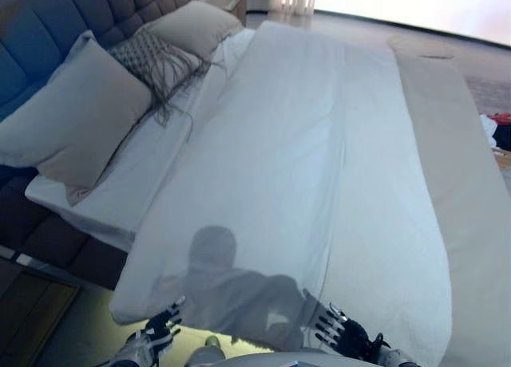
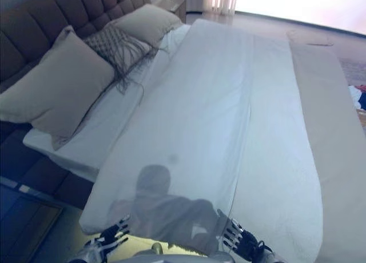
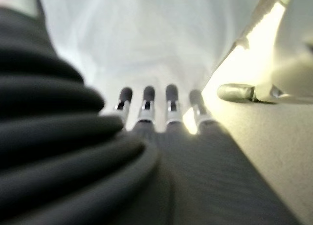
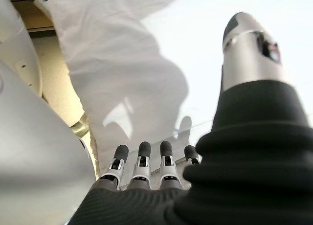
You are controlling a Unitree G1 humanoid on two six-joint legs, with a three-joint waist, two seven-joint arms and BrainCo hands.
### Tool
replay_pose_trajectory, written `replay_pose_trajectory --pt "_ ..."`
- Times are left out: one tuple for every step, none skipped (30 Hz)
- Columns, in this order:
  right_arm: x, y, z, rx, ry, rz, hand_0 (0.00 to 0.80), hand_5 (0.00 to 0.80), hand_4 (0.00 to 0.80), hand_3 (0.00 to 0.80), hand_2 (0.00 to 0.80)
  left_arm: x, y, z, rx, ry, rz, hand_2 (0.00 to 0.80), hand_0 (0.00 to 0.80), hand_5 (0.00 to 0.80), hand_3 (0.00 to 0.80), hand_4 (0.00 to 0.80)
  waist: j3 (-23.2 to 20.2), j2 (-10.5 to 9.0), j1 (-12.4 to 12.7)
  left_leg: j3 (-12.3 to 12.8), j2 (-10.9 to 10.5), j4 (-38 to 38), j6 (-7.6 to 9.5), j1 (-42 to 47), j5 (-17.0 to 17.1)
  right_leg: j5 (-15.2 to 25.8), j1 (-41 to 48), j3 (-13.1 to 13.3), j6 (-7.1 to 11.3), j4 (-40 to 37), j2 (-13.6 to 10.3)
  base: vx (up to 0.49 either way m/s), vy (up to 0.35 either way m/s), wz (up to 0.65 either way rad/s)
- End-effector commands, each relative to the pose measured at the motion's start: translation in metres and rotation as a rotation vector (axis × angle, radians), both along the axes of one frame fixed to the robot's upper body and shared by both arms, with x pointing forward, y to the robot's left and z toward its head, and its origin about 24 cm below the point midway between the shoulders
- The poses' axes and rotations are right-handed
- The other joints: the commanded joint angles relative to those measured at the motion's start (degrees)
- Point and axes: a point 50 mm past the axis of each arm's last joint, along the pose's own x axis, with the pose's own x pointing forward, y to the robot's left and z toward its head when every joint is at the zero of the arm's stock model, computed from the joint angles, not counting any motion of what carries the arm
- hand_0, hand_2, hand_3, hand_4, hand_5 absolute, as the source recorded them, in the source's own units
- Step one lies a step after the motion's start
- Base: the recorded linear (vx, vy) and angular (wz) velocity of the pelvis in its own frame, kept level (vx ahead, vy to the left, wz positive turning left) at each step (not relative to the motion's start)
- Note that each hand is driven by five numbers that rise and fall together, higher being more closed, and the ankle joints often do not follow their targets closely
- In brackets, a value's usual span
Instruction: Make the bed neatly
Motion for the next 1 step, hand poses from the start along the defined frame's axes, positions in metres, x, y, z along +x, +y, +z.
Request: replay_pose_trajectory --pt "0.0073 0.0043 -0.0021 -0.037 0.038 -0.05 0.0 0.0 0.0 0.0 0.0 -0.0022 -0.0214 -0.0075 -0.016 0.083 -0.052 0.0 0.0 0.0 0.0 0.0 0.3 1.36 0.0 1.3 0.3 -0.7 0.17 2.1 -1.8 10.7 -2.6 1.2 3.99 -6.1 -2.3 0.072 -0.02 -0.07"
